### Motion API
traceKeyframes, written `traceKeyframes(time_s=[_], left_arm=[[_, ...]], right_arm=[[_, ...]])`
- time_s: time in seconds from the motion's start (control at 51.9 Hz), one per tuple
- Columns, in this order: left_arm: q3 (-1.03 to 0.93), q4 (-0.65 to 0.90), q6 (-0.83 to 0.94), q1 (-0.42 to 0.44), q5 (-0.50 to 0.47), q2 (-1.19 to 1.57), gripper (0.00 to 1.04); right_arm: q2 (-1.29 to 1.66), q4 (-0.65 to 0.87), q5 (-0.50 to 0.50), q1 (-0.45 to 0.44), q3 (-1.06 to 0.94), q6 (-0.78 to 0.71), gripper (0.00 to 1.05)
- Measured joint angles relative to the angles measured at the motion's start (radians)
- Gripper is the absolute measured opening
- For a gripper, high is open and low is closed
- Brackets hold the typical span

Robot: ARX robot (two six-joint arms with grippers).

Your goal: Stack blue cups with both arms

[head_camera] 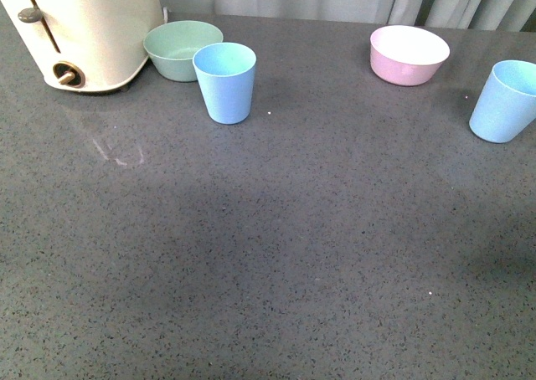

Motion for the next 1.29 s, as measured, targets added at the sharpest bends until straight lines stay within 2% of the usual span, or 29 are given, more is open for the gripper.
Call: traceKeyframes(time_s=[0.829,0.848,0.886,0.944,1.002,1.156,1.291], left_arm=[[0.000,0.000,0.000,0.000,0.000,0.000,0.96],[0.006,-0.021,-0.012,0.007,0.026,0.011,0.96],[0.056,-0.155,-0.054,0.042,0.145,0.080,0.96],[0.106,-0.219,-0.094,0.060,0.224,0.224,0.96],[0.127,-0.161,-0.114,0.060,0.238,0.341,0.96],[0.222,0.117,-0.140,0.049,0.261,0.664,0.96],[0.315,0.318,-0.141,0.008,0.241,0.954,0.96]], right_arm=[[0.000,0.000,0.000,0.000,0.000,0.000,0.96],[0.000,0.000,0.000,0.000,0.000,0.000,0.96],[0.000,0.000,0.000,0.000,0.000,0.000,0.96],[0.000,0.000,0.000,0.000,0.000,0.000,0.96],[0.000,0.000,0.000,0.000,0.000,0.000,0.96],[0.000,0.000,0.000,0.000,0.000,0.000,0.96],[0.000,0.000,0.000,0.000,0.000,0.000,0.96]])
